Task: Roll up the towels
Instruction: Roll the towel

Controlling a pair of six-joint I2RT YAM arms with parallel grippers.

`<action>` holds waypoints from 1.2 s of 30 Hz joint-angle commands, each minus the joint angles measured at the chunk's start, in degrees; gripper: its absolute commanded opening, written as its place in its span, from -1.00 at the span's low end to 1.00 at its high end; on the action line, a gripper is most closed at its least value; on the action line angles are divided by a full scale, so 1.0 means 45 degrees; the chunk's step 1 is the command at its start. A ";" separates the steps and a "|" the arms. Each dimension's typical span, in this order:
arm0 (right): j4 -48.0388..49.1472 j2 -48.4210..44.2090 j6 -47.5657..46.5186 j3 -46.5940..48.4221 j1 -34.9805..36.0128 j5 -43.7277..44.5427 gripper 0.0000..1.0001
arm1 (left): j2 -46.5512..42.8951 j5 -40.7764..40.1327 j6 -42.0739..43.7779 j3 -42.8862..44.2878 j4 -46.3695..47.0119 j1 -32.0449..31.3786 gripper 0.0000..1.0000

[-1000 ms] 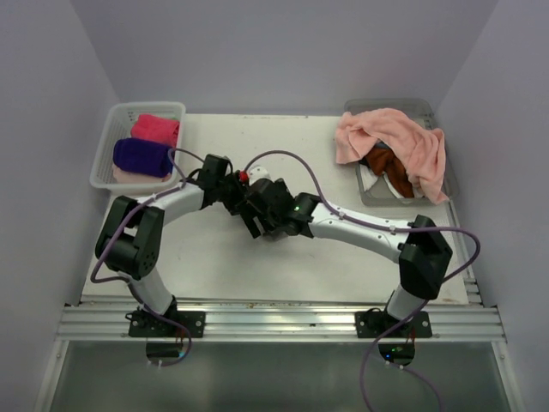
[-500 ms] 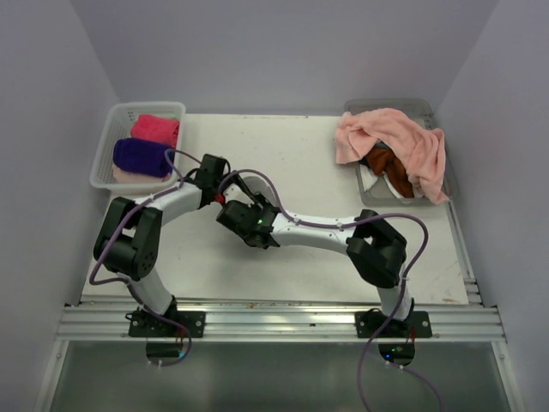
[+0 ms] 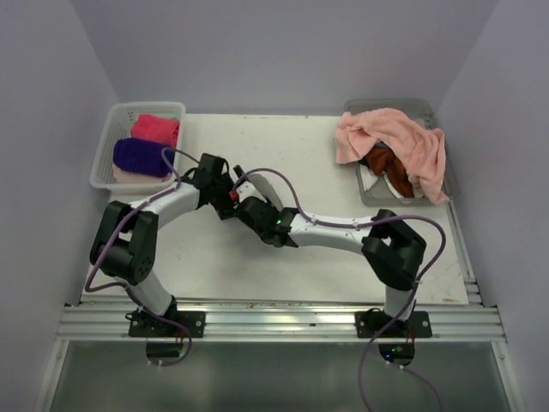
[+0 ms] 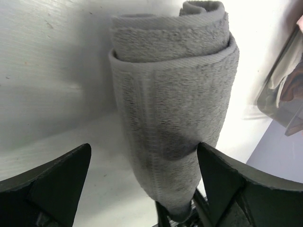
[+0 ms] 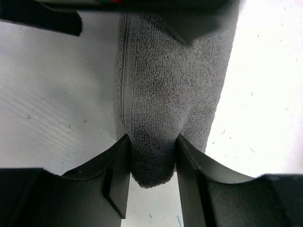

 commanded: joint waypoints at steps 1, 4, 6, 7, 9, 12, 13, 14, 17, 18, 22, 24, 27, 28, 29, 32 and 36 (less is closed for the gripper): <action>0.1197 -0.1401 0.0647 -0.0937 -0.0793 -0.2209 -0.14 | -0.0714 0.0172 0.0375 0.0495 -0.0012 0.0427 0.97; 0.1861 -0.2064 0.0979 -0.1543 -0.1378 -0.3689 -0.14 | -0.0676 0.0504 0.0590 0.0495 0.0203 0.0487 0.99; 0.2233 -0.2262 0.1389 -0.1837 -0.1903 -0.4533 -0.12 | -0.0520 0.0815 0.0688 0.0456 0.0282 0.0467 0.99; 0.2311 -0.2398 0.1487 -0.1915 -0.2062 -0.5233 -0.11 | -0.0461 0.0914 0.0727 0.0456 0.0263 0.0467 0.99; 0.2604 -0.2535 0.1682 -0.2130 -0.2335 -0.5746 -0.11 | -0.0363 0.1071 0.0708 0.0378 0.0418 0.0467 0.99; 0.2916 -0.2711 0.1819 -0.2344 -0.2512 -0.6528 -0.11 | -0.0208 0.1675 0.0610 0.0124 0.1120 0.0467 0.99; 0.2994 -0.2770 0.1858 -0.2403 -0.2551 -0.6684 -0.11 | -0.0148 0.1754 0.0591 0.0066 0.1335 0.0429 0.99; 0.3169 -0.2867 0.1917 -0.2520 -0.2571 -0.7072 -0.11 | -0.0051 0.1871 0.0591 0.0046 0.1472 0.0428 0.99; 0.3618 -0.3082 0.2229 -0.2851 -0.2766 -0.7640 -0.11 | 0.0222 0.2379 0.0337 -0.0208 0.2448 0.0409 0.99; 0.3717 -0.3121 0.2307 -0.2930 -0.2882 -0.7642 -0.11 | 0.0397 0.2593 0.0279 -0.0208 0.2586 0.0390 0.99; 0.4224 -0.3336 0.2815 -0.3418 -0.3351 -0.8637 -0.12 | 0.0788 0.2848 0.0259 -0.0188 0.3035 0.0311 0.99; 0.4381 -0.3356 0.3010 -0.3614 -0.3585 -0.8968 -0.13 | 0.0906 0.2829 0.0258 -0.0169 0.3114 0.0292 0.99; 0.4305 -0.3317 0.3128 -0.3693 -0.3742 -0.8990 -0.15 | 0.1004 0.2829 0.0259 -0.0189 0.3173 0.0233 0.96; 0.4246 -0.3259 0.3128 -0.3693 -0.3782 -0.8893 -0.16 | 0.1043 0.2791 0.0220 -0.0189 0.3173 0.0214 0.89; 0.4090 -0.3220 0.3148 -0.3635 -0.3801 -0.8854 -0.16 | 0.1044 0.2732 0.0219 -0.0189 0.3173 0.0214 0.76; 0.3817 -0.3122 0.3070 -0.3460 -0.3802 -0.8776 -0.13 | 0.1102 0.2478 0.0200 -0.0052 0.3173 0.0155 0.40; 0.3309 -0.3355 0.2972 -0.3088 -0.3782 -0.8308 0.52 | 0.1200 0.2147 0.0298 0.0221 0.2666 0.0038 0.15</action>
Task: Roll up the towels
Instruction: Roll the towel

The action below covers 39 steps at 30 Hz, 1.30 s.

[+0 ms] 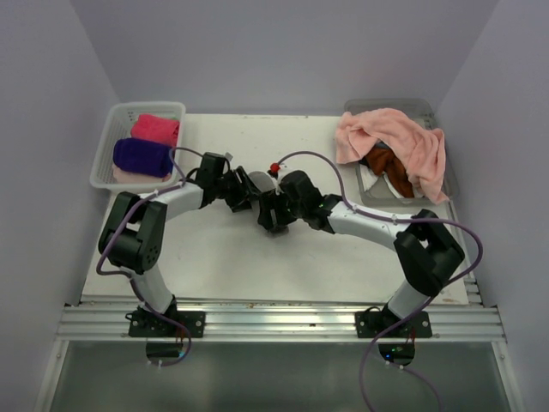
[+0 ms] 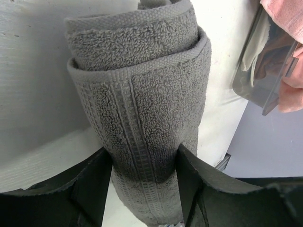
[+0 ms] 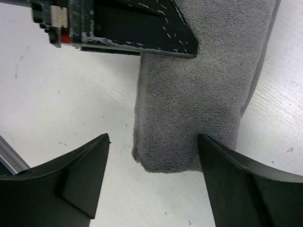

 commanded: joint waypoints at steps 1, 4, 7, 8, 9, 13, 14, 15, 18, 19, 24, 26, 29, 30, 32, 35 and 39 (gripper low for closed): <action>-0.0704 -0.0466 -0.0034 0.0627 0.0065 0.0503 0.64 | 0.0122 -0.0161 0.0006 0.0328 -0.0025 -0.0234 0.14; -0.1640 -0.0720 -0.0619 0.1135 0.0610 0.2452 0.91 | 0.0005 -0.0571 -0.0033 0.0445 -0.0570 -0.0273 0.12; -0.2830 -0.0312 -0.1556 0.2130 0.1528 0.4836 0.97 | -0.0113 -0.0864 -0.0130 0.0504 -0.1040 -0.0293 0.10; -0.3356 -0.0078 -0.2080 0.2713 0.1762 0.5363 0.97 | -0.0152 -0.0923 -0.0150 0.0543 -0.1158 -0.0293 0.10; -0.3555 0.0388 -0.2337 0.3009 0.2209 0.6529 0.97 | -0.0229 -0.1040 -0.0189 0.0543 -0.1314 -0.0312 0.09; -0.3908 0.1543 -0.3646 0.4006 0.3091 0.8257 0.97 | -0.0405 -0.1236 -0.0286 0.0641 -0.1706 -0.0332 0.08; -0.3927 0.1758 -0.4054 0.4144 0.3228 0.8453 0.97 | -0.0483 -0.1275 -0.0287 0.0660 -0.1745 -0.0351 0.08; -0.4005 0.2011 -0.4232 0.4280 0.3384 0.8532 0.97 | -0.0523 -0.1391 -0.0306 0.0699 -0.1900 -0.0371 0.07; -0.4122 0.2812 -0.4799 0.4632 0.3580 0.8650 0.97 | -0.0640 -0.1548 -0.0306 0.0816 -0.2135 -0.0391 0.07; -0.4181 0.3240 -0.4858 0.4827 0.3619 0.8689 0.97 | -0.0679 -0.1568 -0.0306 0.0836 -0.2117 -0.0391 0.08; -0.3987 0.3869 -0.4859 0.4770 0.3639 0.8884 0.87 | -0.0679 -0.1510 -0.0365 0.0875 -0.2136 -0.0391 0.08; -0.3909 0.4083 -0.4859 0.4731 0.3639 0.9175 0.76 | -0.0660 -0.1490 -0.0346 0.0914 -0.2136 -0.0391 0.08; -0.3578 0.4260 -0.4859 0.4575 0.3620 0.9314 0.35 | -0.0640 -0.1412 -0.0365 0.0934 -0.2097 -0.0391 0.08; -0.3479 0.4279 -0.4878 0.4517 0.3620 0.9391 0.11 | -0.0640 -0.1393 -0.0384 0.0934 -0.2097 -0.0391 0.08; -0.3167 0.4260 -0.4859 0.4302 0.3600 0.9489 -0.12 | -0.0640 -0.1412 -0.0365 0.0934 -0.2136 -0.0391 0.08; -0.2737 0.3929 -0.4859 0.3931 0.3523 0.9354 -0.45 | -0.0699 -0.1451 -0.0287 0.0915 -0.2195 -0.0391 0.21; -0.1996 0.2876 -0.4489 0.3151 0.3210 0.8302 -0.71 | -0.0777 -0.1548 -0.0150 0.0915 -0.2370 -0.0352 0.69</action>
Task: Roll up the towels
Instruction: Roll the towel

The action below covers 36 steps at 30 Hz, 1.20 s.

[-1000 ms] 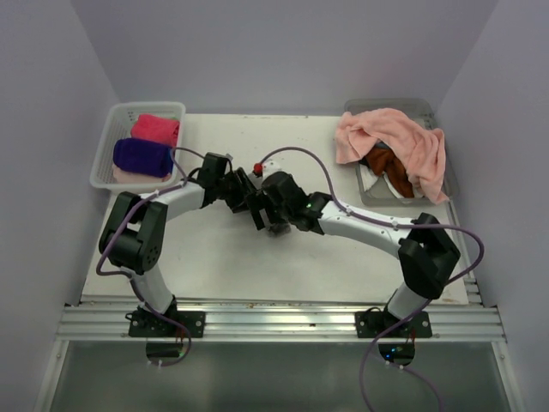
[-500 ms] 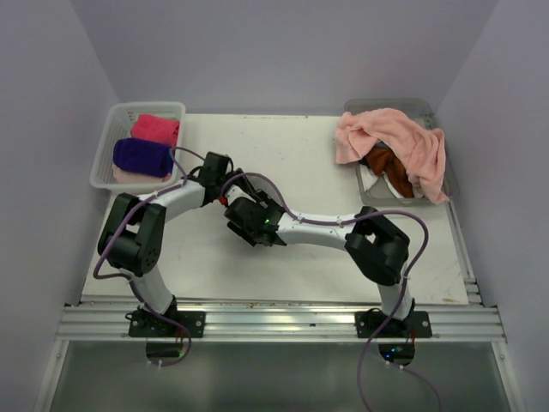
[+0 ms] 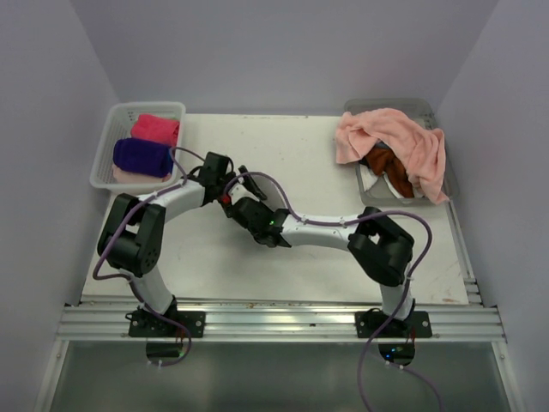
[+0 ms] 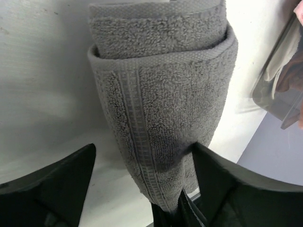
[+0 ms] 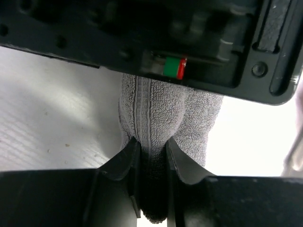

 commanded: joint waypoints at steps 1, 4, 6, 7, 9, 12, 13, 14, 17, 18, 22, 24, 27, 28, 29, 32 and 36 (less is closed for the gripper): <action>0.1122 -0.1374 0.0713 -0.1007 -0.0486 -0.1578 -0.73 | -0.0510 -0.0101 0.0185 0.0371 -0.0321 0.0027 0.79; 0.1632 -0.2274 0.1007 -0.1749 -0.0896 -0.2928 -0.73 | -0.0490 0.0015 0.0322 0.0332 -0.0224 0.0086 0.99; 0.2082 -0.2608 0.1359 -0.2045 -0.1209 -0.4120 -0.74 | -0.0451 0.0191 0.0419 0.0293 -0.0009 0.0105 0.99; 0.2199 -0.2745 0.1476 -0.2259 -0.1306 -0.4491 -0.74 | -0.0432 0.0250 0.0420 0.0292 0.0089 0.0105 0.99; 0.2512 -0.3078 0.1847 -0.2475 -0.1541 -0.5390 -0.75 | -0.0393 0.0367 0.0458 0.0292 0.0206 0.0105 0.99; 0.2747 -0.3293 0.2296 -0.2671 -0.1795 -0.6309 -0.76 | -0.0275 0.0562 0.0517 0.0331 0.0382 0.0105 0.99; 0.2844 -0.3293 0.2529 -0.2710 -0.1854 -0.6504 -0.76 | -0.0256 0.0563 0.0537 0.0351 0.0421 0.0105 0.99; 0.2903 -0.3351 0.2648 -0.2749 -0.1970 -0.6680 -0.77 | -0.0178 0.0621 0.0556 0.0351 0.0422 0.0086 0.99; 0.3157 -0.3489 0.3116 -0.2944 -0.2244 -0.7442 -0.77 | -0.0080 0.0661 0.0556 0.0332 0.0480 0.0086 0.99; 0.3196 -0.3547 0.3234 -0.2983 -0.2284 -0.7850 -0.77 | -0.0080 0.0699 0.0556 0.0293 0.0538 0.0086 0.99; 0.3450 -0.3509 0.3761 -0.3179 -0.2557 -0.8264 -0.76 | 0.0018 0.0739 0.0537 0.0234 0.0675 0.0086 0.97; 0.3528 -0.3470 0.3996 -0.3237 -0.2694 -0.8673 -0.76 | 0.0037 0.0739 0.0556 0.0214 0.0656 0.0086 0.95; 0.3918 -0.3469 0.4406 -0.3452 -0.2986 -0.9259 -0.76 | 0.0076 0.0700 0.0537 0.0175 0.0676 0.0086 0.84; 0.3958 -0.3431 0.4581 -0.3510 -0.3006 -0.9376 -0.76 | 0.0057 0.0680 0.0537 0.0156 0.0676 0.0067 0.79; 0.4016 -0.3450 0.4660 -0.3511 -0.3142 -0.9590 -0.76 | 0.0057 0.0661 0.0537 0.0117 0.0656 0.0086 0.68; 0.4192 -0.3352 0.4933 -0.3628 -0.3318 -0.9981 -0.76 | 0.0037 0.0641 0.0517 0.0078 0.0714 0.0086 0.42; 0.4523 -0.3196 0.5460 -0.3901 -0.3631 -1.0644 -0.75 | 0.0057 0.0582 0.0498 0.0058 0.0715 0.0086 0.06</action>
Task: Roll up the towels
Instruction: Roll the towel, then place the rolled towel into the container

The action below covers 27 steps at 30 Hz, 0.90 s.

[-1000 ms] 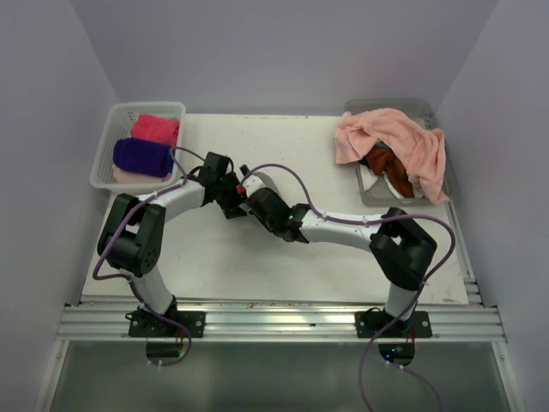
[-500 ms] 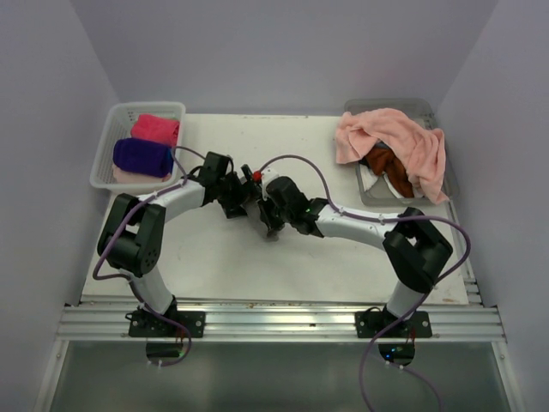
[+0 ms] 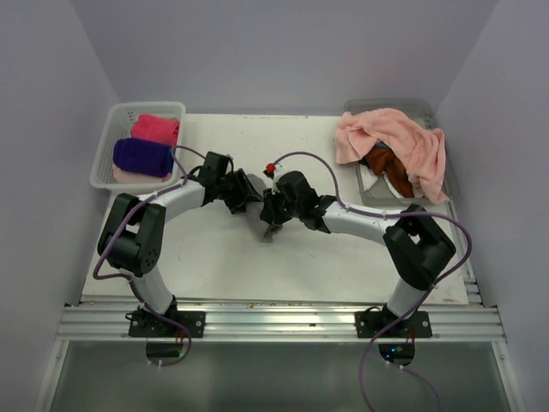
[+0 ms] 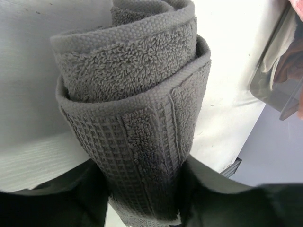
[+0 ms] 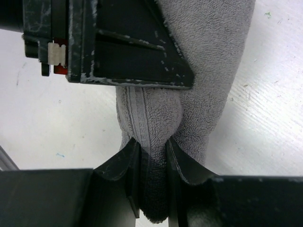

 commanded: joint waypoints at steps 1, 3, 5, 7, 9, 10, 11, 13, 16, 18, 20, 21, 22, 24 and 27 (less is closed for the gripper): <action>0.0590 -0.0238 0.0914 -0.0360 -0.0202 -0.1297 -0.70 | 0.0018 0.0136 0.0138 0.0077 0.0501 0.0062 -0.02; 0.0416 -0.0334 0.0877 -0.0361 -0.0242 -0.1220 -0.46 | -0.0118 -0.0020 0.0177 0.0117 0.0326 0.0062 -0.19; -0.0071 -0.0530 0.0721 -0.0264 -0.0242 -0.1064 0.38 | -0.0313 -0.0215 0.0314 0.0272 0.0111 0.0081 -0.21; -0.1062 -0.1036 0.0585 0.0047 -0.0261 -0.0772 0.83 | -0.0470 -0.0411 0.0392 0.0389 -0.0221 0.0159 -0.21; -0.1575 -0.1795 0.0467 0.0204 -0.0320 -0.0750 0.95 | -0.0684 -0.0450 0.0509 0.0604 -0.0513 0.0412 -0.21; -0.1887 -0.2110 0.0389 0.0186 -0.0339 -0.0596 0.97 | -0.0743 -0.0431 0.0548 0.0644 -0.0592 0.0491 -0.21; -0.2025 -0.2422 0.0350 0.0147 -0.0359 -0.0498 0.97 | -0.0899 -0.0431 0.0626 0.0741 -0.0709 0.0704 -0.21; -0.2434 -0.3376 0.0272 -0.0009 -0.0417 -0.0205 0.97 | -0.1075 -0.0412 0.0685 0.0839 -0.0827 0.0901 -0.21; -0.3000 -0.4413 0.0349 -0.0204 -0.0729 0.0712 0.97 | -0.1562 -0.0217 0.0686 0.1053 -0.0925 0.1408 -0.23; -0.3314 -0.4729 0.0427 -0.0263 -0.0827 0.1549 0.97 | -0.1817 0.0017 0.0666 0.1229 -0.0828 0.1857 -0.23; -0.3803 -0.4924 0.0447 -0.0322 -0.0925 0.2273 0.97 | -0.2303 0.0232 0.0491 0.1385 -0.0439 0.2324 -0.22; -0.3959 -0.4945 0.0447 -0.0303 -0.0925 0.2799 0.97 | -0.2442 0.0427 0.0432 0.1483 -0.0321 0.2521 -0.22; -0.4212 -0.4945 0.0447 -0.0283 -0.0925 0.3056 0.97 | -0.2656 0.0506 0.0315 0.1812 -0.0242 0.2697 -0.21; -0.4312 -0.4925 0.0389 -0.0322 -0.0925 0.3272 0.97 | -0.2774 0.0624 0.0314 0.2301 -0.0222 0.3321 -0.21; -0.4312 -0.4983 0.0427 -0.0477 -0.0925 0.3215 0.97 | -0.2834 0.0546 0.0295 0.3415 -0.0514 0.4141 -0.20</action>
